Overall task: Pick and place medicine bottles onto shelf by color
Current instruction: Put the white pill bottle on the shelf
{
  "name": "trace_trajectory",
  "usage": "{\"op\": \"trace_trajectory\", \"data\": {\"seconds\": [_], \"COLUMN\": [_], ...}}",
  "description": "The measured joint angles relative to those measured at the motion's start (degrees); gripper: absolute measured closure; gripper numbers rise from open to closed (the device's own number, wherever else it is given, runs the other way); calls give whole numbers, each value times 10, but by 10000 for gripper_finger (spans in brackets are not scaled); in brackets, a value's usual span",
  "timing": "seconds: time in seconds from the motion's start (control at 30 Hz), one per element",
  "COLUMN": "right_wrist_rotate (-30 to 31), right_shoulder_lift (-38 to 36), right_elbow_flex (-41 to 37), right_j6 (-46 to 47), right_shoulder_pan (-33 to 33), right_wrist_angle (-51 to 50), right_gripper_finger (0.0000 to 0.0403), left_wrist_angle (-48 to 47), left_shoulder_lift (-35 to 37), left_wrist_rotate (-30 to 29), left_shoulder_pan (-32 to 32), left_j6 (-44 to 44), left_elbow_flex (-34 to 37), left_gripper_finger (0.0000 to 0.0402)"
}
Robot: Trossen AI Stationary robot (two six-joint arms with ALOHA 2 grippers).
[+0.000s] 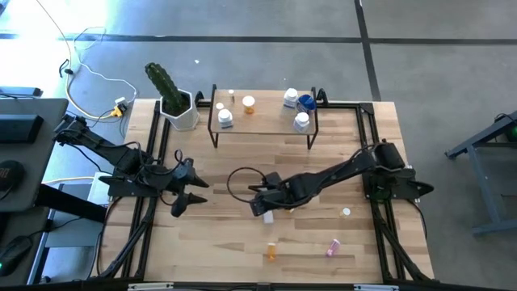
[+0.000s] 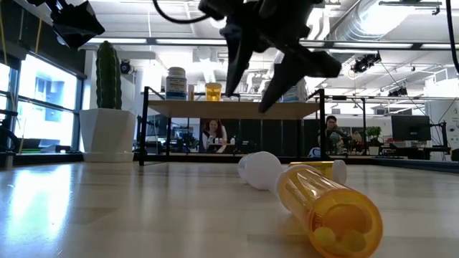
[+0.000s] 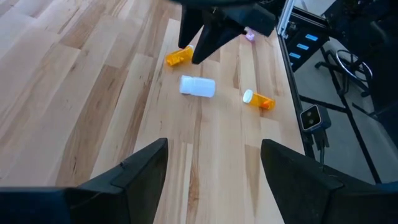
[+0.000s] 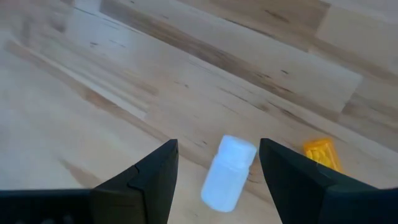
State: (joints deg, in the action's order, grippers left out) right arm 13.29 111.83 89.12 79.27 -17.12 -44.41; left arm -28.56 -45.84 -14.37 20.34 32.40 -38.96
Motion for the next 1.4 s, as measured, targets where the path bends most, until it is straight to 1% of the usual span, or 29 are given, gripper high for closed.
{"op": "trace_trajectory", "data": {"seconds": [0.13, 0.27, 0.43, 0.53, 0.8, 0.93, 1.17, 1.33, 1.4], "right_wrist_rotate": [-3, -28, -36, -54, -79, -79, -73, -57, -47], "right_shoulder_lift": [20, 38, 60, 73, 102, 102, 101, 97, 97], "right_elbow_flex": [0, 0, 0, 0, 0, 0, 0, 1, 11], "right_j6": [19, 22, 45, 47, 58, 65, 67, 55, 52], "right_shoulder_pan": [-1, -1, -1, -1, 4, 7, 6, 1, -2], "right_wrist_angle": [1, 5, 6, 10, 22, 23, 23, 19, 15], "right_gripper_finger": [187, 187, 187, 187, 189, 212, 292, 294, 283], "left_wrist_angle": [-1, -1, -1, -1, -1, -1, -1, -1, -1], "left_shoulder_lift": [0, 0, 0, 0, 0, 0, 0, 0, 0], "left_wrist_rotate": [0, 0, 0, 0, 0, 0, 0, 0, 0], "left_shoulder_pan": [0, 0, 0, 0, 0, 0, 0, 0, 0], "left_j6": [2, 3, 4, 4, 4, 4, 4, 4, 4], "left_elbow_flex": [0, 0, 0, 0, 0, 0, 0, 0, 0], "left_gripper_finger": [154, 154, 154, 154, 154, 154, 154, 154, 154]}}
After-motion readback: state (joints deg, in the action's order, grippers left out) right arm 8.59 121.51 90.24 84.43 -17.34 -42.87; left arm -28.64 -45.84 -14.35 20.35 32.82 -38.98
